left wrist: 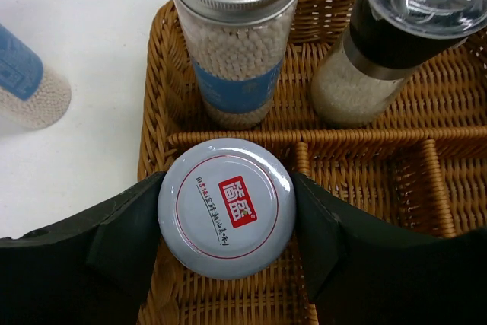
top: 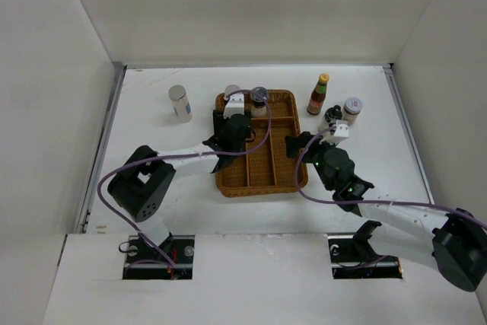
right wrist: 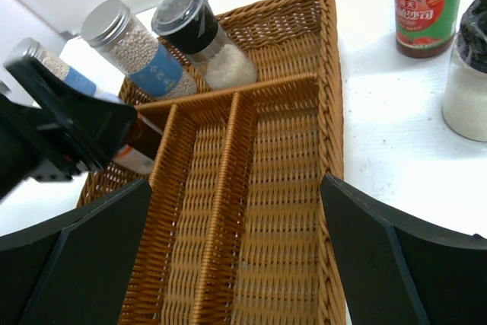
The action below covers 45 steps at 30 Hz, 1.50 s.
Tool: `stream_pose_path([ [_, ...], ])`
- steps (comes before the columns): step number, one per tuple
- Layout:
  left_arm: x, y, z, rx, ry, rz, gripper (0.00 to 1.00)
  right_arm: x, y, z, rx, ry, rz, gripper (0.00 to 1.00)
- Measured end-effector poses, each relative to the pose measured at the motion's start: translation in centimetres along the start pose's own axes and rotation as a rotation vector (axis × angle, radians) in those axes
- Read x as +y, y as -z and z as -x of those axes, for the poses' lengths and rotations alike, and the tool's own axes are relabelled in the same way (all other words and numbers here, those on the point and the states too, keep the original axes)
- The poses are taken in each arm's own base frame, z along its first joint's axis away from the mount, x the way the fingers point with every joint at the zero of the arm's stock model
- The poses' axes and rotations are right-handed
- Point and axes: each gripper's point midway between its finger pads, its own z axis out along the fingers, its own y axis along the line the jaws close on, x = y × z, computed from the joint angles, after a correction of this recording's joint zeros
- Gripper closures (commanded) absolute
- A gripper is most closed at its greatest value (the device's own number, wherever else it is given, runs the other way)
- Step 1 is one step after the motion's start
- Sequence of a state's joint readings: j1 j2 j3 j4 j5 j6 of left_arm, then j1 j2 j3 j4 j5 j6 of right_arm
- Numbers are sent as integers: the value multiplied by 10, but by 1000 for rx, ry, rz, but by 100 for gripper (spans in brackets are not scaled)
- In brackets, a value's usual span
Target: Organize the condiment bottles
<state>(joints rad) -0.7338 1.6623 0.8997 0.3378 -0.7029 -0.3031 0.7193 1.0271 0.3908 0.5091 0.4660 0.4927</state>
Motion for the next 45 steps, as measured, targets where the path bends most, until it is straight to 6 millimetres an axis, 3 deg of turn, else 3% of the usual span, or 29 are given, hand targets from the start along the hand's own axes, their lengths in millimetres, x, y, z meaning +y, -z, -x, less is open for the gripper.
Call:
stream_pose_path([
  [6, -4, -7, -14, 12, 23, 4, 33, -1, -1, 0, 0, -5, -4, 0],
  [9, -4, -6, -9, -11, 55, -2, 24, -2, -1, 0, -1, -6, -4, 0],
  [12, -3, 3, 11, -50, 89, -15, 16, -2, -1, 0, 0, -6, -4, 0],
  [15, 5, 22, 49, -119, 151, -34, 14, -1, -1, 0, 0, -8, -4, 0],
  [18, 30, 43, 97, -212, 238, -25, 13, -1, -1, 0, 0, -9, -4, 0],
  [21, 75, 45, 126, -270, 297, 57, 11, -2, -1, 0, 1, -9, -5, 0],
  [25, 140, 19, 120, -229, 296, 239, 10, -5, -3, -8, 21, 4, -17, 0],
  [28, 166, -11, 103, -148, 264, 324, 10, -8, -5, -15, 40, 14, -27, 0],
  [36, 181, -80, 69, 3, 220, 357, 13, -5, -5, -22, 59, 23, -20, 0],
  [39, 187, -93, 63, 24, 215, 367, 26, -3, -5, -24, 67, 26, -11, 0],
  [42, 191, -99, 58, 40, 214, 369, 55, -2, -4, -26, 72, 32, -8, 0],
  [45, 190, -97, 56, 43, 205, 365, 64, -2, -4, -25, 69, 32, -5, 0],
])
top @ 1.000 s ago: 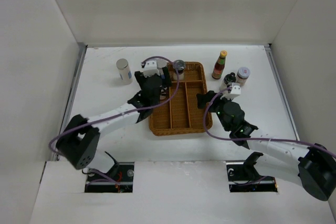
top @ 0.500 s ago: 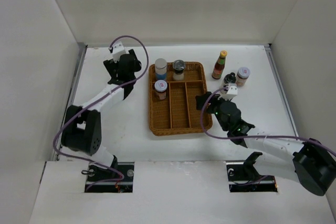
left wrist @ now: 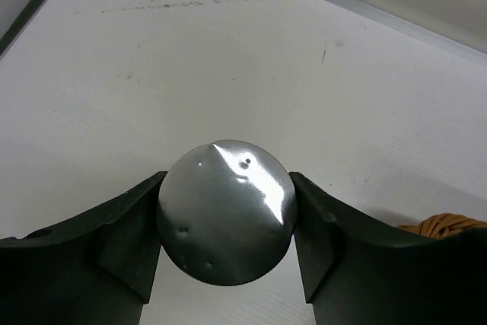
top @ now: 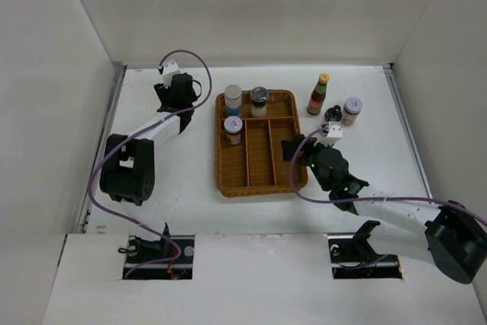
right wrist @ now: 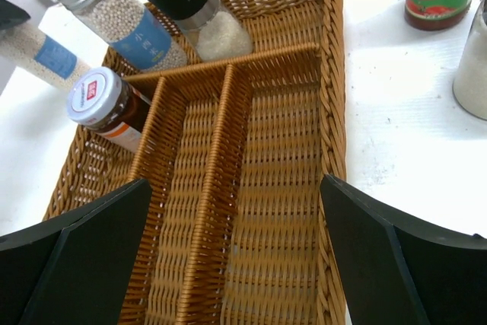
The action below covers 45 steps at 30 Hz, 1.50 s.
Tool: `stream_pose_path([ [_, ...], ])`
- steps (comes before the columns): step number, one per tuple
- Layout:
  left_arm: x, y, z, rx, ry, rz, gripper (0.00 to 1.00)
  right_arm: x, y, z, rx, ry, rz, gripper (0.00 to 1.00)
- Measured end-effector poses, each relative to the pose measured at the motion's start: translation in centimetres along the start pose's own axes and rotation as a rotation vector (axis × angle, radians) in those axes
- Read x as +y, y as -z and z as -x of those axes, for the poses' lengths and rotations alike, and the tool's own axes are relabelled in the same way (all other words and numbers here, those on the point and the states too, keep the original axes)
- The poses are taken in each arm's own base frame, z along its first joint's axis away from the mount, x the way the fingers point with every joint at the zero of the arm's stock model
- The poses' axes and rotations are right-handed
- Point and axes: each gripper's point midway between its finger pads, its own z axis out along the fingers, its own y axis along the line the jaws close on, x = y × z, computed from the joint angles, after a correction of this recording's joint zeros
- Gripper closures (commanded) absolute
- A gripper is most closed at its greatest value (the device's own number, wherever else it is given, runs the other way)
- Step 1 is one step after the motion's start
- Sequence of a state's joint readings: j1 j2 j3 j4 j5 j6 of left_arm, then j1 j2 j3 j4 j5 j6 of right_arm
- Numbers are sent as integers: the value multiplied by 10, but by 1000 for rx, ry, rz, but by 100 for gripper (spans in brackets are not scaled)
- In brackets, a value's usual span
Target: Organize the condiment bottles
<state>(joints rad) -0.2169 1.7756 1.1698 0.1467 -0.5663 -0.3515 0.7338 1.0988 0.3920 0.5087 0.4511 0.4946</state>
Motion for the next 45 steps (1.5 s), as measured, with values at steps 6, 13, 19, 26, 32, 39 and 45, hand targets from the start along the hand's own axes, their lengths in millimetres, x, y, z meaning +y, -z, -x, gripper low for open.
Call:
stream_pose_path([
  [6, 11, 66, 2, -33, -35, -33, 64, 2, 2, 5, -13, -7, 8, 0],
  [13, -18, 200, 69, -230, 56, -283, 63, 5, 4, 13, -34, -19, 18, 0],
  [19, -46, 252, 55, -203, 11, -440, 63, 6, 7, 23, -61, -32, 26, 0],
  [26, -84, 269, -25, -60, -156, -579, 63, 4, 10, 34, -96, -46, 12, 0],
  [32, -83, 260, -82, 27, -253, -584, 62, -3, 11, 39, -116, -50, -20, 0],
  [39, -86, 252, -107, 36, -225, -602, 28, -29, 1, 49, -123, -34, -146, 0],
  [45, -80, 253, -108, 37, -193, -622, 4, -48, -16, 92, -178, -4, -277, 0],
])
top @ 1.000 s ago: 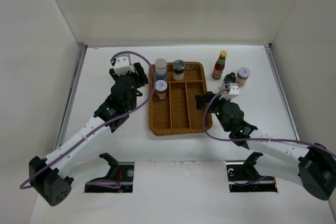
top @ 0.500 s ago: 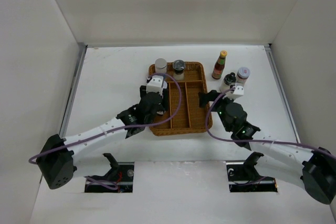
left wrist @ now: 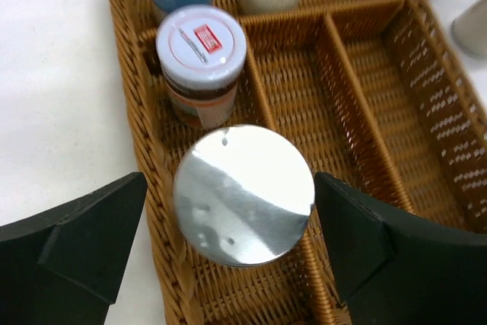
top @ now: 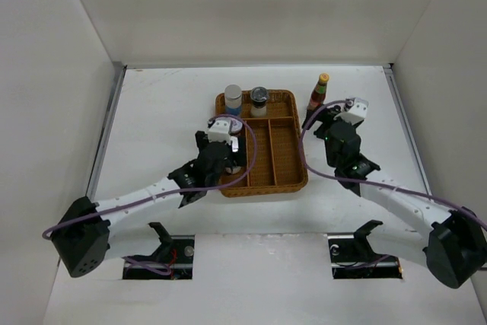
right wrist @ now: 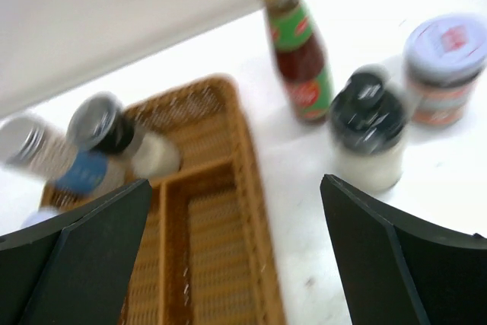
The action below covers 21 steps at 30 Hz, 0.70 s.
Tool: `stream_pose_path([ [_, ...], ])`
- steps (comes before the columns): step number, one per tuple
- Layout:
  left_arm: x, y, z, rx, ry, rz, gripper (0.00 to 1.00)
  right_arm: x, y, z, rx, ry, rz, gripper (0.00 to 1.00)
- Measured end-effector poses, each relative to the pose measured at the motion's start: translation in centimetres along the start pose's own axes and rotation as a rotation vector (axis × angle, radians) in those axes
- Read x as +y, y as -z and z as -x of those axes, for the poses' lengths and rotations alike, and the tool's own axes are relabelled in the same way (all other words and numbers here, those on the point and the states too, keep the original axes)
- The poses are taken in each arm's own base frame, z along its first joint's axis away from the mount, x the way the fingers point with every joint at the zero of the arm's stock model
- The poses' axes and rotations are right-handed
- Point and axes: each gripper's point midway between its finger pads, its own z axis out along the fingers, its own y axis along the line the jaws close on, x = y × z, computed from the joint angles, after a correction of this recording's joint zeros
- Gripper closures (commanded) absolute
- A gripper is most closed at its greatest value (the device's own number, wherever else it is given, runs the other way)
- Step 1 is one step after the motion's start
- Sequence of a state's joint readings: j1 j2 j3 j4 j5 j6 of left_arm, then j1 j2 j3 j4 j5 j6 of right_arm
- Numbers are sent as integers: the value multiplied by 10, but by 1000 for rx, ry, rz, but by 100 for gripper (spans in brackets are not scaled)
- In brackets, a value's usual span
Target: Organize the condiment bottles
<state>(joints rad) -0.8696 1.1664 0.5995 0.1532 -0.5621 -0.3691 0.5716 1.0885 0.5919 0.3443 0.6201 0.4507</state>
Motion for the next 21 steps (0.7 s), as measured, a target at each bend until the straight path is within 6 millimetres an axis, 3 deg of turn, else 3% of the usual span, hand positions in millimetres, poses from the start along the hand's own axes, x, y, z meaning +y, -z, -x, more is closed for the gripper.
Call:
stream_pose_path([
  [3, 7, 10, 22, -62, 45, -6, 1, -17, -13, 29, -53, 19, -80, 0],
  [5, 12, 19, 49, -147, 104, -15, 0, -37, -21, 45, -78, 34, -148, 0],
  [8, 25, 34, 84, -292, 208, -20, 0, -65, -31, 53, -73, 63, -238, 0],
  [10, 37, 40, 94, -368, 270, -10, 0, -82, -38, 47, -38, 91, -288, 0],
  [14, 59, 37, 81, -403, 317, 36, 0, -101, -52, 17, 85, 151, -332, 0],
  [21, 72, 27, 57, -391, 352, 73, 0, -106, -68, -35, 266, 211, -318, 0],
])
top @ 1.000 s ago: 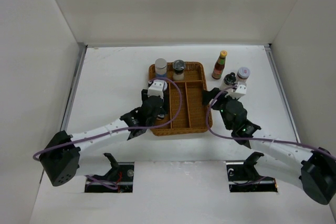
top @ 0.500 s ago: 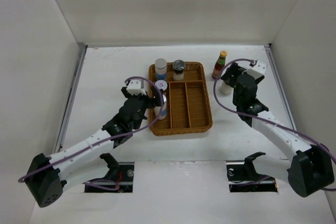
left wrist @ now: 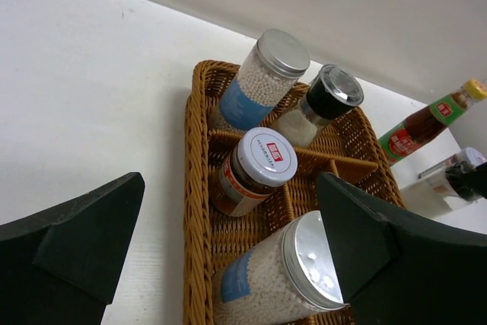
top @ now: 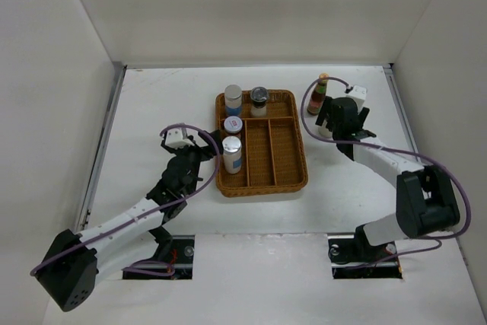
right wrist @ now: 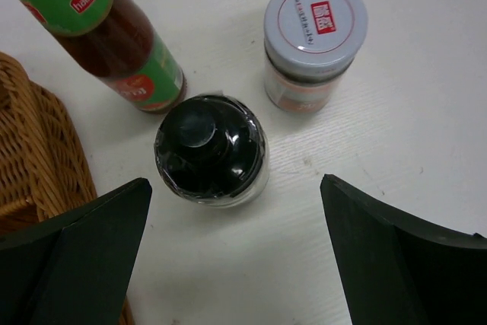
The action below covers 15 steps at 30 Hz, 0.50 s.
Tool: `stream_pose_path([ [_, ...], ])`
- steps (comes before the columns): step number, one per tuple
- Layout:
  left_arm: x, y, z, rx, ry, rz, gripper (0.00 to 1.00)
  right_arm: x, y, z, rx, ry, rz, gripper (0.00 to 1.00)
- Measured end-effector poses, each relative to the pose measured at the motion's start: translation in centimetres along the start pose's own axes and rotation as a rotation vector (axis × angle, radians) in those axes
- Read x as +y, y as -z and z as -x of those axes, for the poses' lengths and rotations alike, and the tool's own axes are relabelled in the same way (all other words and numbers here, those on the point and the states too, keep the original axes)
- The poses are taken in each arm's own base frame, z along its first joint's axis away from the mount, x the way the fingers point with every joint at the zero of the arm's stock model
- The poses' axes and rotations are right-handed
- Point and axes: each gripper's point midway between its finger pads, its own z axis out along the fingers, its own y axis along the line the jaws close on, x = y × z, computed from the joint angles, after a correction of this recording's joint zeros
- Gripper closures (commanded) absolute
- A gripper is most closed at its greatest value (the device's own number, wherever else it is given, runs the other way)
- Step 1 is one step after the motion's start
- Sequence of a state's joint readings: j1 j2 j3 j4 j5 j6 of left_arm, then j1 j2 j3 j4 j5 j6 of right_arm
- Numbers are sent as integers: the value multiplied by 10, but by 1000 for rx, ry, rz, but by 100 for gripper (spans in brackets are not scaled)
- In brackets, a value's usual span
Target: Organize the condiment bottles
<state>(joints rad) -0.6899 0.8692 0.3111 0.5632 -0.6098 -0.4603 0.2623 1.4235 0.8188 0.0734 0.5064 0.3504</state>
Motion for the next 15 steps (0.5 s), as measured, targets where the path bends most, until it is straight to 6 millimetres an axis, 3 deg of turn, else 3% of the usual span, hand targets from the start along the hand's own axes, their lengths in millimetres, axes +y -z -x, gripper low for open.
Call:
stream_pose_path([
  [3, 3, -4, -5, 5, 9, 14, 0, 5, -12, -5, 26, 9, 2, 3],
  [6, 4, -5, -5, 3, 20, 16, 0, 6, -24, -5, 28, 6, -5, 24],
  [10, 5, -6, -6, 0, 30, 17, 0, 8, -34, -2, 11, -7, -1, 43],
  [13, 8, -7, -10, 7, 31, 22, 0, 7, -30, -1, 5, -9, 0, 44],
  [15, 9, -7, -10, 5, 36, 26, 0, 6, -16, 2, -13, -4, 2, 43],
])
